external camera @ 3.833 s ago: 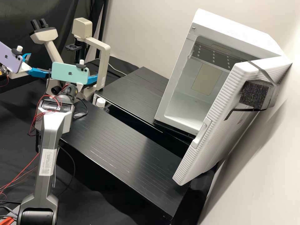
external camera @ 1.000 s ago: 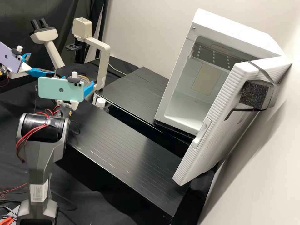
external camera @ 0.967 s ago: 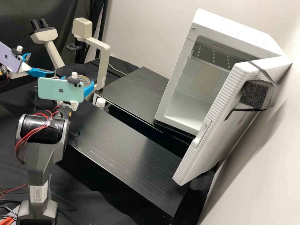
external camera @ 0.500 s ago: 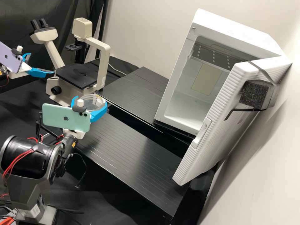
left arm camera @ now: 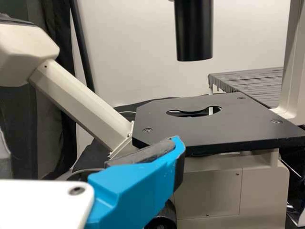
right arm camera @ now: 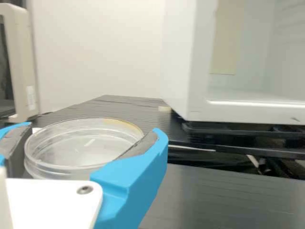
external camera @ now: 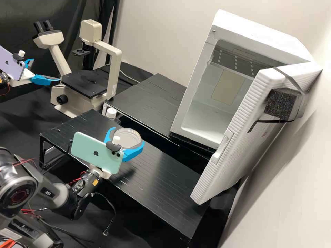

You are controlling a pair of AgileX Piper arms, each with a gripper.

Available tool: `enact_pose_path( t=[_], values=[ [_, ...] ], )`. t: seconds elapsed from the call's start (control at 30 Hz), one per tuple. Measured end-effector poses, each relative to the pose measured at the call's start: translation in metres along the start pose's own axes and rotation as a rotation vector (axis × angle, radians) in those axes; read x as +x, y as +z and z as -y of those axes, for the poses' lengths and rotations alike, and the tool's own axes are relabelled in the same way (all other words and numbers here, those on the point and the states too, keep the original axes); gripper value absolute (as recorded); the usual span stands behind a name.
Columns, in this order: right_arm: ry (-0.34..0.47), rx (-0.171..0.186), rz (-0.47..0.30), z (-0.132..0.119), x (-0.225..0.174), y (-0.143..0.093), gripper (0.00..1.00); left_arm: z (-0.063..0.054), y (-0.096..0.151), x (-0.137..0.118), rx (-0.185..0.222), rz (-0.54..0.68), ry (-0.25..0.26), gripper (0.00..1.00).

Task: Move the petri dish to the bench.

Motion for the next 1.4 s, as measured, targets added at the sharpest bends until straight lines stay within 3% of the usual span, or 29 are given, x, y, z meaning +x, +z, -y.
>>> enact_pose_path(
  t=[0.43, 0.8, 1.3, 1.4],
  values=[
    [-0.154, -0.019, 0.052, 0.007, -0.003, 0.023, 0.00, 0.000, 0.000, 0.000, 0.000, 0.000, 0.000, 1.00],
    [-0.173, 0.006, 0.055, 0.005, -0.007, 0.030, 0.00, 0.000, 0.000, 0.000, 0.000, 0.000, 0.000, 1.00],
    [-0.178, 0.037, -0.021, 0.012, -0.002, 0.012, 0.00, 0.000, 0.000, 0.000, 0.000, 0.000, 0.000, 1.00],
    [-0.164, 0.029, -0.016, 0.015, 0.001, 0.011, 0.00, 0.000, 0.000, 0.000, 0.000, 0.000, 0.000, 1.00]
  ],
)
